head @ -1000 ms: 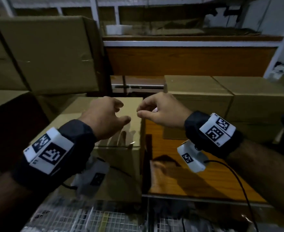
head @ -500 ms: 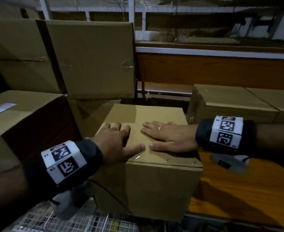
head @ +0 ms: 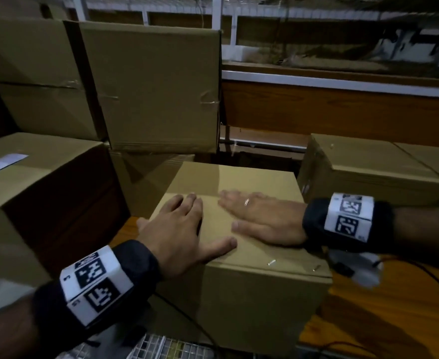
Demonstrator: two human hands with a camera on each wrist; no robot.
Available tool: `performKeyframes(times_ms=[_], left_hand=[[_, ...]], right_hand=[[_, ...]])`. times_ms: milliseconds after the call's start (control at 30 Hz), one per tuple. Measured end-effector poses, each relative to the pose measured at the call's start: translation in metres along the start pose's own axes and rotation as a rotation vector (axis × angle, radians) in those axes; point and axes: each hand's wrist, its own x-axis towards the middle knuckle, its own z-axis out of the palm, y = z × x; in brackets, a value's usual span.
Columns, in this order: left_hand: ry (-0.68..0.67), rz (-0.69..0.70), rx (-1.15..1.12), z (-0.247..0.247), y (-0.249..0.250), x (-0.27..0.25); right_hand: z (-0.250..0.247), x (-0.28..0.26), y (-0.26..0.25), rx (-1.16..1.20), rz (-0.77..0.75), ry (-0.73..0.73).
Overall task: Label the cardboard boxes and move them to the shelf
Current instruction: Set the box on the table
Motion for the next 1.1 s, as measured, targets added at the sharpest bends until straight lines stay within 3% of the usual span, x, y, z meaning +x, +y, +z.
performKeyframes(times_ms=[67,200,300,433,567,700,800,933,1033,1100], left_hand=[[-0.015,-0.009,-0.006,0.000,0.001,-0.001],[-0.024,-0.016,-0.001,-0.002,0.003,-0.001],[-0.029,-0.020,-0.013,-0.002,0.003,-0.002],[-0.018,-0.019,-0.016,-0.001,0.002,-0.001],[-0.027,-0.017,-0.045,-0.003,0.003,0.000],[-0.014,-0.007,-0.049,-0.002,0.001,0.001],[-0.027,-0.008,-0.053,-0.003,0.001,0.001],[-0.032,-0.016,-0.047,-0.004,0.002,-0.001],[-0.025,-0.018,-0.066,-0.003,0.001,-0.002],[-0.015,-0.016,-0.065,-0.002,0.001,-0.002]], right_hand=[[-0.001,-0.002,0.004,0.000,0.067,0.049],[0.006,-0.007,0.001,-0.028,-0.054,-0.007],[0.001,-0.006,0.005,-0.004,0.063,0.058],[0.012,-0.026,0.000,-0.015,-0.096,-0.023],[0.007,-0.029,0.017,0.001,0.043,-0.002],[0.007,-0.032,0.012,0.016,-0.076,-0.070],[0.002,-0.021,0.012,0.017,0.018,0.016],[0.000,0.007,0.003,0.023,-0.104,0.006],[-0.003,0.008,0.011,0.019,0.047,0.063],[0.000,0.006,0.003,0.012,-0.027,0.040]])
